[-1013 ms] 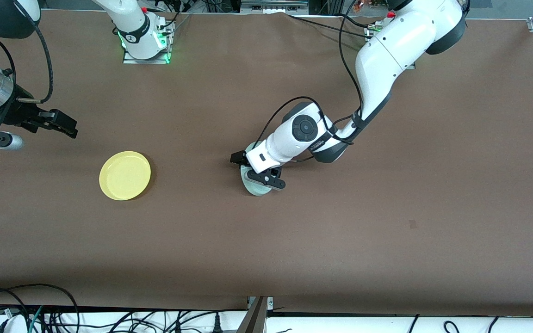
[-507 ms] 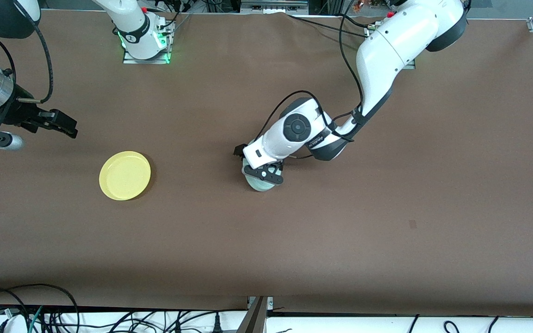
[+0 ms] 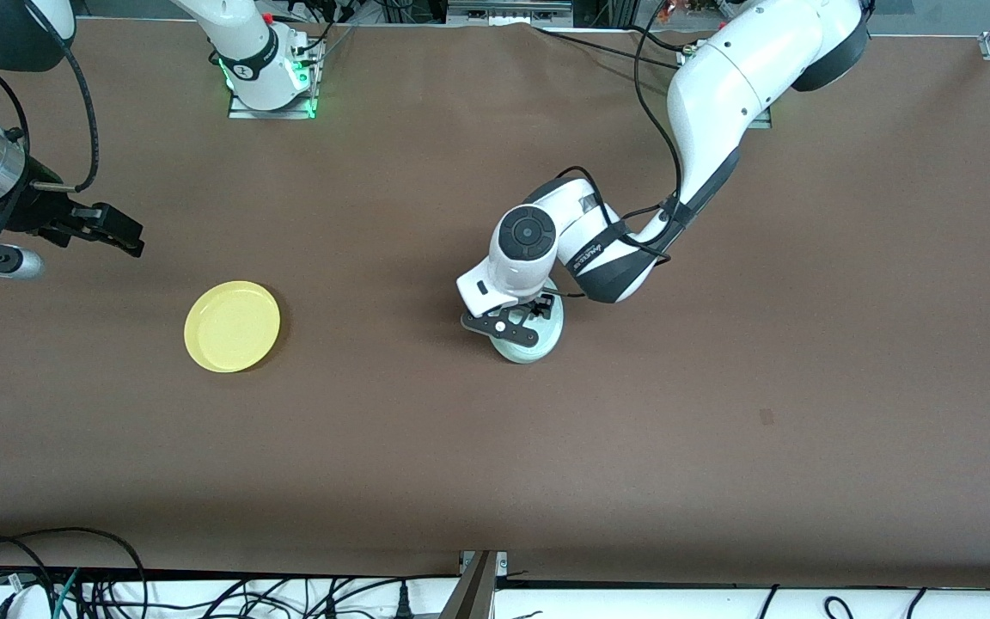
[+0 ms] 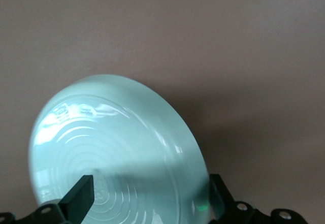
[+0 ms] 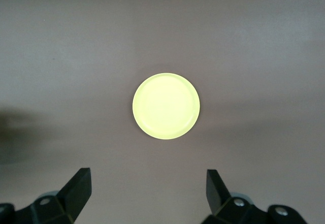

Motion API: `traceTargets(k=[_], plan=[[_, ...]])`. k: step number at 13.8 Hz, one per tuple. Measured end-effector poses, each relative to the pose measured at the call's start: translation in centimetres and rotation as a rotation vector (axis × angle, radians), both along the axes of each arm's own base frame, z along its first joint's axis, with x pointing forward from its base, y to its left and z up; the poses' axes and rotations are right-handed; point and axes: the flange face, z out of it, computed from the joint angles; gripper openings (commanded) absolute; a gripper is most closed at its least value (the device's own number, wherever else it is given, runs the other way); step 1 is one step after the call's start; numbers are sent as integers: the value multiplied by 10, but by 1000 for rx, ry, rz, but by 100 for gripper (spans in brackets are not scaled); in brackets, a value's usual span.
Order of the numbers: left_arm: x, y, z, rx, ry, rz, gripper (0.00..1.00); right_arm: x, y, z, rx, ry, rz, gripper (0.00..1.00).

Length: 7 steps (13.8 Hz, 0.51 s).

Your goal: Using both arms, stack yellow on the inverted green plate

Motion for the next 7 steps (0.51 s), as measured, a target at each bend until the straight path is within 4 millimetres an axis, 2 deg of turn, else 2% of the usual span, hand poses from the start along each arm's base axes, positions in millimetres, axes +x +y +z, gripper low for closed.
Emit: traceTargets(k=[2, 4, 7], plan=[[8, 7, -12, -116, 11, 80, 100, 0, 0, 0, 0, 0, 0, 100], [14, 19, -23, -159, 26, 115, 100, 0, 0, 0, 0, 0, 0, 100], [20, 27, -16, -129, 51, 118, 100, 0, 0, 0, 0, 0, 0, 100]])
